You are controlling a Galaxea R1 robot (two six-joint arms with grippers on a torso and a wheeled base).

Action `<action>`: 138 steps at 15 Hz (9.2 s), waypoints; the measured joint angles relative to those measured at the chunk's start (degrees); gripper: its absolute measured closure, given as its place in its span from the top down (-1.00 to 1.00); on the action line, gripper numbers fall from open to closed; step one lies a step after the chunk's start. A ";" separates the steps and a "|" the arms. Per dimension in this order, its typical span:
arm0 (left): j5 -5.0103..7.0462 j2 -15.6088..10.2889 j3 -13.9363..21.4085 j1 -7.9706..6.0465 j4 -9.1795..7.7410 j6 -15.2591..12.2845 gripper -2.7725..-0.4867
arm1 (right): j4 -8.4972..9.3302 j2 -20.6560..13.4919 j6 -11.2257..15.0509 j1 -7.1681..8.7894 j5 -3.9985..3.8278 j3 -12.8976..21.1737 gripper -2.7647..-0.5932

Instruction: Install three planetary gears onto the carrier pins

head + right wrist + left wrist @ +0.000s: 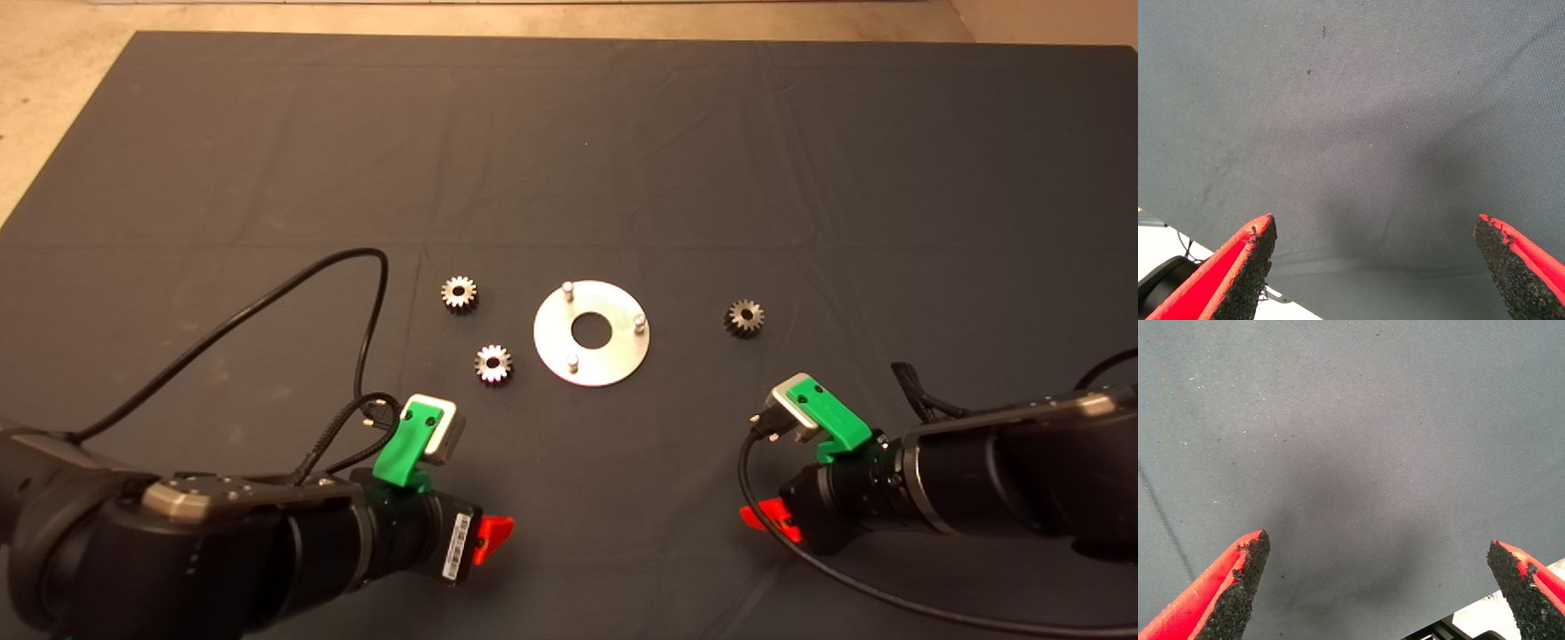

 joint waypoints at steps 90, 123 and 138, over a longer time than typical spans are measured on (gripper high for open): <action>0.00 -0.34 0.00 1.93 1.76 0.00 0.63 | 10.78 8.07 -18.12 10.59 9.68 -38.32 0.49; 0.00 -0.34 0.00 2.07 2.29 0.00 0.63 | 10.50 7.69 -18.18 9.07 11.82 -42.73 -0.25; 0.00 -0.36 0.00 2.07 2.29 0.00 0.63 | 10.50 7.85 -18.18 9.09 11.82 -42.70 -0.54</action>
